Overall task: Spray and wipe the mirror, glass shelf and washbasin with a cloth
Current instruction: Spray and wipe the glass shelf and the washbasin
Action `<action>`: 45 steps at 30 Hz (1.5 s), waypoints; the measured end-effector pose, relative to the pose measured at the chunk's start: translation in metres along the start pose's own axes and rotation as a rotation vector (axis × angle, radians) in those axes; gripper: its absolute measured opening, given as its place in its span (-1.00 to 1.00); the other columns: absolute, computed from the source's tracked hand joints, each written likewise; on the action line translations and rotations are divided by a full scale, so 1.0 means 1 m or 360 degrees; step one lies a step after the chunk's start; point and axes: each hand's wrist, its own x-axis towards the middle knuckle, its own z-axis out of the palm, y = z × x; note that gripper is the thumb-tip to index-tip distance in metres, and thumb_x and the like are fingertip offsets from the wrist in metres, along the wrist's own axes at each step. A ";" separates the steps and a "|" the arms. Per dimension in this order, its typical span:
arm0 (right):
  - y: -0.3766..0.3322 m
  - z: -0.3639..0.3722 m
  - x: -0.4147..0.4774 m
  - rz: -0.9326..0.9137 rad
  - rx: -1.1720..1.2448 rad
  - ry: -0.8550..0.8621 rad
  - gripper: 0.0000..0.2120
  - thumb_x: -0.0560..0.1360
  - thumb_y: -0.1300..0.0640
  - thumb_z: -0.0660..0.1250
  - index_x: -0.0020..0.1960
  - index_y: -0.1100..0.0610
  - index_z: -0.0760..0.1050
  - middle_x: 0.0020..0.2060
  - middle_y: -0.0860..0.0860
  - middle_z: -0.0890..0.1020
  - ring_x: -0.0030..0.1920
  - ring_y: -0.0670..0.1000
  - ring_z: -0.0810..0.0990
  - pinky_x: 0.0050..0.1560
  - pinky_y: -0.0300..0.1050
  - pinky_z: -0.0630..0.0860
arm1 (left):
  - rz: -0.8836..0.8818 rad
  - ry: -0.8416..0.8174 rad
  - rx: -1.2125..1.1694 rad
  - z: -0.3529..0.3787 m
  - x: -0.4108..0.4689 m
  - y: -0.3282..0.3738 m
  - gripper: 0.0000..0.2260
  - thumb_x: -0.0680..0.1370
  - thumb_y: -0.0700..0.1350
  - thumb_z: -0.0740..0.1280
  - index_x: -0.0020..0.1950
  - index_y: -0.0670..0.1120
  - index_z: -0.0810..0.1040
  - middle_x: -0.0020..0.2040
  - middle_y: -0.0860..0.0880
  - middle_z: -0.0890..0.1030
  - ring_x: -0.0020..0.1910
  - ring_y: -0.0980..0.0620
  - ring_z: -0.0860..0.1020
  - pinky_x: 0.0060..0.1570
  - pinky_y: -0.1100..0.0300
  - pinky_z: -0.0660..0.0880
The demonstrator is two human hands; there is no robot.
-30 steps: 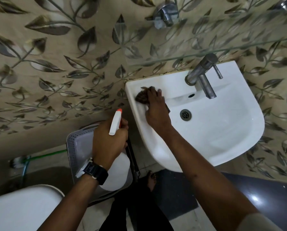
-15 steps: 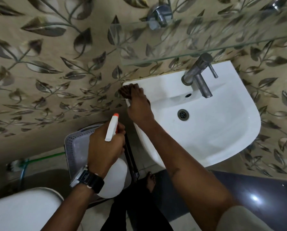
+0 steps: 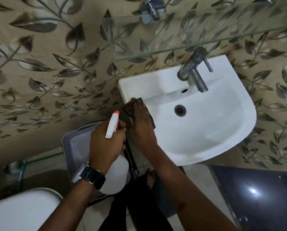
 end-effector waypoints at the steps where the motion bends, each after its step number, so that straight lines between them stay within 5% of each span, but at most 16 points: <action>1: 0.000 -0.001 -0.011 -0.0054 -0.0038 -0.0016 -0.31 0.52 0.32 0.26 0.61 0.25 0.12 0.61 0.16 0.18 0.64 0.12 0.08 0.62 0.08 0.09 | -0.0005 -0.0017 -0.0019 0.000 -0.001 -0.001 -0.88 0.41 -0.21 0.32 -0.24 -0.07 0.65 -0.35 -0.10 0.68 -0.52 -0.04 0.55 -0.41 0.09 0.48; 6: 0.019 -0.033 -0.070 0.0049 -0.0057 -0.0091 -0.25 0.51 0.35 0.16 0.65 0.11 0.01 0.65 0.00 0.06 0.65 0.00 0.00 0.63 0.00 0.07 | -0.0049 -0.0066 -0.0069 -0.006 -0.005 -0.005 -0.87 0.48 -0.18 0.32 -0.25 -0.08 0.62 -0.34 -0.11 0.64 -0.51 -0.04 0.53 -0.36 0.08 0.50; 10: 0.007 -0.025 -0.042 0.0263 -0.0027 -0.0080 -0.24 0.51 0.39 0.20 0.64 0.19 -0.03 0.64 0.11 0.08 0.65 0.11 0.03 0.61 0.10 0.11 | -0.0019 -0.0080 0.0015 -0.008 -0.009 -0.007 -0.81 0.51 -0.30 0.32 -0.20 -0.06 0.65 -0.27 -0.14 0.67 -0.48 0.02 0.54 -0.42 0.13 0.47; 16: -0.007 -0.014 -0.069 -0.0013 -0.0052 -0.0203 -0.31 0.53 0.02 -0.09 0.64 0.17 0.03 0.65 0.07 0.05 0.65 0.04 -0.06 0.65 0.02 -0.03 | -0.0003 -0.0103 0.0072 -0.009 -0.012 -0.011 -0.78 0.49 -0.31 0.34 -0.20 -0.01 0.65 -0.31 -0.14 0.65 -0.46 -0.04 0.53 -0.40 0.09 0.49; 21: 0.032 -0.036 -0.106 0.0137 -0.0109 -0.0115 -0.19 0.45 0.43 0.20 0.64 0.19 0.02 0.64 0.09 0.09 0.64 0.10 0.04 0.63 0.07 0.07 | -0.0009 -0.0113 0.0094 -0.003 -0.014 -0.010 -0.83 0.50 -0.27 0.33 -0.19 -0.07 0.66 -0.30 -0.14 0.68 -0.52 0.05 0.54 -0.42 0.13 0.47; 23: 0.027 -0.033 -0.090 0.0285 -0.0089 -0.0115 -0.24 0.50 0.39 0.17 0.64 0.20 -0.02 0.64 0.10 0.09 0.65 0.11 0.02 0.64 0.03 0.02 | -0.0008 -0.0132 0.0093 0.002 -0.016 -0.011 -0.86 0.49 -0.21 0.33 -0.24 -0.07 0.63 -0.32 -0.14 0.66 -0.52 0.02 0.53 -0.41 0.12 0.49; 31: 0.032 -0.030 -0.131 -0.0051 -0.0206 -0.0168 -0.30 0.46 0.23 0.06 0.61 0.25 0.13 0.62 0.14 0.15 0.64 0.12 0.07 0.63 0.08 0.07 | 0.0001 -0.0218 0.0173 0.013 -0.023 -0.014 -0.86 0.46 -0.19 0.32 -0.29 -0.08 0.58 -0.32 -0.18 0.64 -0.53 -0.06 0.51 -0.36 0.04 0.52; 35: 0.081 -0.062 -0.171 0.0052 -0.0315 -0.0063 -0.24 0.37 0.36 0.24 0.58 0.29 0.19 0.59 0.16 0.24 0.61 0.14 0.16 0.58 0.17 0.16 | 0.0029 -0.0283 0.0302 0.018 -0.028 -0.014 -0.91 0.44 -0.27 0.30 -0.17 -0.22 0.61 -0.22 -0.31 0.66 -0.52 -0.08 0.52 -0.38 0.04 0.50; 40: 0.079 -0.057 -0.151 0.0380 -0.0294 0.0103 -0.32 0.48 0.33 0.18 0.60 0.24 0.17 0.60 0.14 0.23 0.62 0.14 0.12 0.61 0.15 0.07 | 0.0043 -0.0358 0.0360 0.032 -0.036 -0.014 -0.73 0.45 -0.31 0.30 -0.26 0.07 0.60 -0.26 -0.11 0.70 -0.55 0.01 0.53 -0.42 0.18 0.47; 45: 0.035 -0.015 -0.168 0.0103 -0.0202 0.0036 -0.25 0.55 0.20 0.26 0.65 0.15 -0.01 0.66 0.05 -0.02 0.65 0.01 -0.15 0.65 0.00 -0.11 | 0.0051 -0.0403 0.0357 0.043 -0.048 -0.015 -0.61 0.46 -0.31 0.31 -0.26 0.20 0.66 -0.35 -0.03 0.63 -0.50 -0.05 0.54 -0.37 0.12 0.50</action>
